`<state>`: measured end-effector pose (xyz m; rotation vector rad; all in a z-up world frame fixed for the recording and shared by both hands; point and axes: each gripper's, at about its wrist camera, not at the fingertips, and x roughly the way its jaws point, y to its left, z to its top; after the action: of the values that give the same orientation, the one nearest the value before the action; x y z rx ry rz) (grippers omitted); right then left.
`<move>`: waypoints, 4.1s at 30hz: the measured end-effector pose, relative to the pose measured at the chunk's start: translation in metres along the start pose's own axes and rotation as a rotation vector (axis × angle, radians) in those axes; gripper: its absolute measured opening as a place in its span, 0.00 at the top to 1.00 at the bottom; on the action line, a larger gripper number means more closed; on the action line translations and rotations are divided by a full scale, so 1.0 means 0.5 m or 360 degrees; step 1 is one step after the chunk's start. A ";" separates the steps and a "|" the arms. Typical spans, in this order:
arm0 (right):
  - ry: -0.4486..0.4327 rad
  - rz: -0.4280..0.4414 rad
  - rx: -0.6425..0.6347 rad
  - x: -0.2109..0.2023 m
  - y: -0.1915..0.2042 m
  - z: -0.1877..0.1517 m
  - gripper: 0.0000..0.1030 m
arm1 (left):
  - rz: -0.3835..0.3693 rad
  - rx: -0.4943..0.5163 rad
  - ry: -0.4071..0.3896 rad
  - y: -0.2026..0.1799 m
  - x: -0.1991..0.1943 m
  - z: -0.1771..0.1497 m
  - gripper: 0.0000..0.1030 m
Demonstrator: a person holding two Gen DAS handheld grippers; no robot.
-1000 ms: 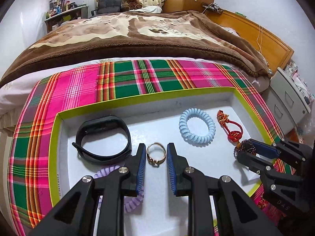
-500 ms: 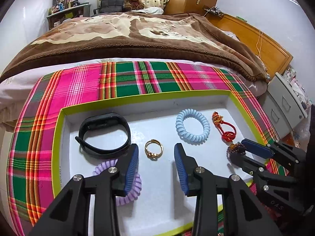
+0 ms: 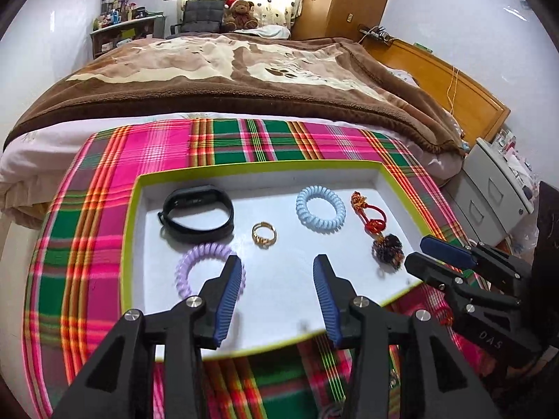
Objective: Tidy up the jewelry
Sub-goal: 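Move the left tool to the black hair tie with teal bead and grasp it, then grasp the light blue cord with the right tool while the left tool holds the hair tie, then carry the hair tie and cord with both tools over the yellow box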
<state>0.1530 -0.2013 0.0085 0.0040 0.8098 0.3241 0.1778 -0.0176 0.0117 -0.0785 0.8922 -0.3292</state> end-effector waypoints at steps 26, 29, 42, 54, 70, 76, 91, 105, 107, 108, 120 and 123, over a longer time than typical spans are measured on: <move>-0.0035 0.0117 0.0120 -0.115 0.049 -0.139 0.65 | -0.0098 0.0107 0.0082 -0.039 -0.083 -0.187 0.51; -0.0042 0.0118 0.0150 -0.125 0.046 -0.149 0.65 | -0.0091 0.0130 0.0103 -0.048 -0.076 -0.193 0.51; -0.0025 0.0089 0.0188 -0.130 0.039 -0.157 0.65 | -0.0062 0.0133 0.0143 -0.055 -0.058 -0.206 0.50; -0.0003 0.0058 0.0178 -0.124 0.044 -0.157 0.65 | -0.0056 0.0056 0.0137 -0.027 -0.063 -0.205 0.85; 0.0025 0.0150 0.0001 -0.099 0.119 -0.128 0.65 | -0.0030 -0.0106 -0.0014 0.034 -0.121 -0.206 0.87; 0.0101 0.0198 -0.0177 -0.053 0.180 -0.117 0.65 | -0.0025 -0.0153 -0.0024 0.059 -0.131 -0.216 0.87; 0.0213 0.0188 -0.0331 0.020 0.229 -0.116 0.65 | -0.0040 -0.0173 -0.0036 0.080 -0.143 -0.219 0.87; 0.0225 0.0122 -0.0363 0.020 0.235 -0.124 0.87 | -0.0042 -0.0185 -0.0031 0.080 -0.142 -0.217 0.87; 0.0209 0.0128 -0.0329 0.017 0.229 -0.121 0.87 | -0.0041 -0.0186 -0.0030 0.080 -0.143 -0.216 0.87; 0.0200 0.0138 -0.0314 0.014 0.227 -0.120 0.87 | -0.0041 -0.0183 -0.0032 0.080 -0.143 -0.216 0.87; 0.0081 0.0173 -0.0164 -0.026 0.197 -0.101 0.87 | -0.0025 -0.0165 -0.0063 0.071 -0.156 -0.204 0.87; 0.0063 0.0160 -0.0146 -0.033 0.189 -0.097 0.87 | -0.0017 -0.0153 -0.0076 0.068 -0.160 -0.198 0.87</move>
<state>0.0812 -0.1218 -0.0013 -0.0478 0.8351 0.4570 0.0630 0.0465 0.0028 -0.1791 0.8605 -0.2935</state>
